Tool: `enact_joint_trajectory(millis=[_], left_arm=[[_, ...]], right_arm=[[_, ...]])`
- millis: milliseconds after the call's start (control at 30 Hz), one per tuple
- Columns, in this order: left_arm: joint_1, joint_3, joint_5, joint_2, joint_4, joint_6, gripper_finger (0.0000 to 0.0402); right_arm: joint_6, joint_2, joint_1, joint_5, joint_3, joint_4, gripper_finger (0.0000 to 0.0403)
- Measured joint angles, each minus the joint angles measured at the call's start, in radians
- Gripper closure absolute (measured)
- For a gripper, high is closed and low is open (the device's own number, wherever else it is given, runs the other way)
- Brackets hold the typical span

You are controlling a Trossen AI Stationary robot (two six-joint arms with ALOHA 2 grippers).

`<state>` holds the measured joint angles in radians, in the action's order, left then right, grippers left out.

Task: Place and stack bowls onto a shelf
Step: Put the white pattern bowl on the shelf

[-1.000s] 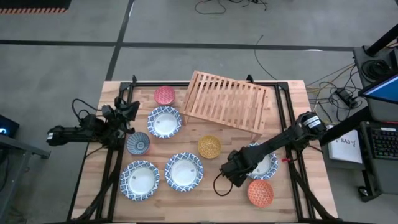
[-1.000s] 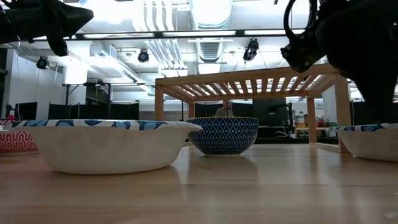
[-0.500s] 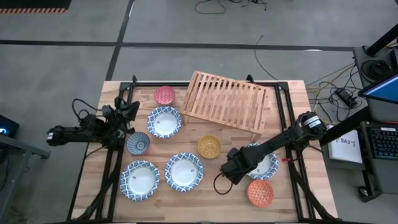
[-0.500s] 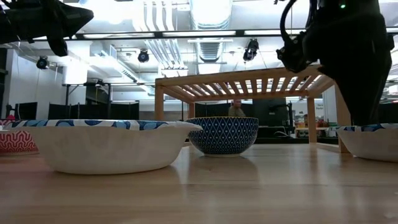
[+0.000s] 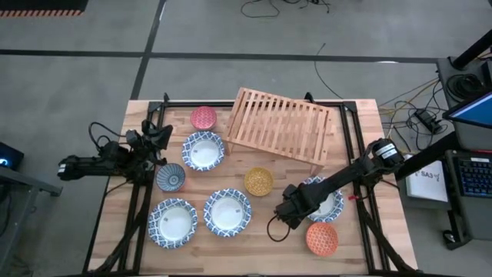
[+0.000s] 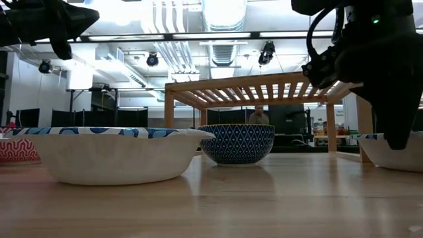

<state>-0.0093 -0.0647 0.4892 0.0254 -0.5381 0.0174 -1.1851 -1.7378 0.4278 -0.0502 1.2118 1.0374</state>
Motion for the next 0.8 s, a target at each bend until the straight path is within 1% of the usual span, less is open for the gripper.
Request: enact_joint_trajectory(millis=[167,300,367,633,800], left_arm=[[0.000,0.000,0.000,0.000,0.000,0.000,0.0388],[0.000,0.000,0.000,0.000,0.000,0.000,0.0388],[0.000,0.000,0.000,0.000,0.000,0.000,0.0388],[0.000,0.000,0.000,0.000,0.000,0.000,0.0388],[0.000,0.000,0.000,0.000,0.000,0.000,0.0388]], right_arm=[[0.027,0.000,0.000,-0.001,0.000,0.004,0.0345],[0.065,0.000,0.000,-0.001,0.005,0.013,0.0385],[0.081,0.000,0.000,-0.002,0.014,0.030,0.0390],[0.177,0.002,0.000,-0.004,0.083,0.233,0.0393],[0.219,0.015,0.000,-0.010,0.131,0.271,0.0393]])
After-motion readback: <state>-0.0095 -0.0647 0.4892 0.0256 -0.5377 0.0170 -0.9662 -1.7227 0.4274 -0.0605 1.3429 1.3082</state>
